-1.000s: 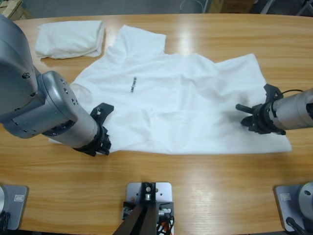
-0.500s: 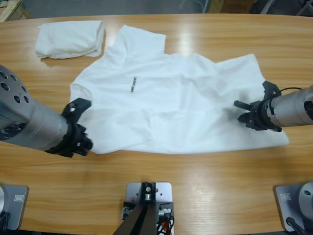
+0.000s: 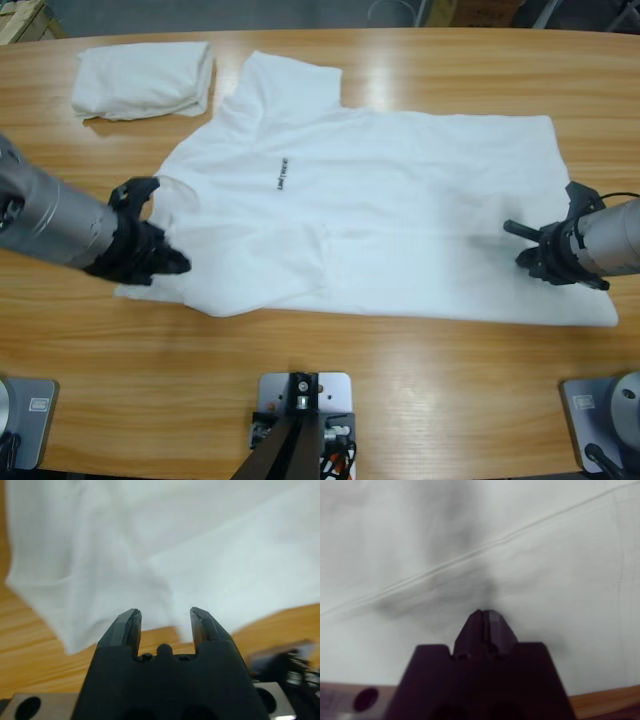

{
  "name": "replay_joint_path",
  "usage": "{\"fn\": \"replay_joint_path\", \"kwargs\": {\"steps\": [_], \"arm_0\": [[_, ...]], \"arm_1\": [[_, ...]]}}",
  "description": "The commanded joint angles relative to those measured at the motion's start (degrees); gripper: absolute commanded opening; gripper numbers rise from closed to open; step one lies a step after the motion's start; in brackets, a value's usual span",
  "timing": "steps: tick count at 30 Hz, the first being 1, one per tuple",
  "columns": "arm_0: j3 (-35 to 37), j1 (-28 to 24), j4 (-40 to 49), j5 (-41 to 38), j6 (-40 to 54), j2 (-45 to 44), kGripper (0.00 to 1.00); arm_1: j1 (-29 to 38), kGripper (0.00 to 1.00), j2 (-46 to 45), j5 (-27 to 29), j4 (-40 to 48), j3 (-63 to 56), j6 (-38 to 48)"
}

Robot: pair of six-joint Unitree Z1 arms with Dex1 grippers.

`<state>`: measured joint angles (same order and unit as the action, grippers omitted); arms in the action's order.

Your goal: Fold clothes

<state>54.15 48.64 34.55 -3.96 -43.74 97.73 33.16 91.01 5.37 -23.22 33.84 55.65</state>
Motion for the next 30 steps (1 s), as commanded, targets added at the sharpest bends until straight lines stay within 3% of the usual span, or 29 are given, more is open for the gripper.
{"fn": "replay_joint_path", "kwargs": {"steps": [1,2,3,9,15,18,25,30], "arm_0": [[4.94,1.21,-0.78,-3.27,3.19,4.72,0.209],[4.98,1.38,-0.82,-3.62,4.56,6.86,0.051],[5.0,1.72,-1.01,-3.69,5.83,8.9,0.0],[3.94,2.03,-1.5,-3.09,8.23,14.0,0.0],[-0.82,2.05,2.01,-3.58,5.37,5.66,0.0],[-1.95,2.35,1.99,-5.97,4.54,6.84,0.0],[-6.74,9.17,1.48,-6.4,-5.23,5.66,0.0],[-6.52,9.7,1.2,-3.6,-5.72,1.38,0.0]], "arm_1": [[0.85,0.0,1.98,-1.24,0.1,-2.11,0.33],[0.87,0.0,1.95,-1.24,0.14,-2.11,0.33],[0.9,0.0,1.72,-1.24,0.15,-2.12,0.33],[0.94,0.0,2.12,-1.72,0.59,-2.19,0.28],[0.94,0.0,-0.64,-4.53,-2.54,-2.04,0.77],[2.03,0.0,0.58,-5.99,-2.57,-2.3,1.86],[6.21,0.0,-0.43,-6.52,-3.77,-2.37,3.57],[7.53,0.0,-0.83,-6.04,-3.94,-2.39,4.11]]}}
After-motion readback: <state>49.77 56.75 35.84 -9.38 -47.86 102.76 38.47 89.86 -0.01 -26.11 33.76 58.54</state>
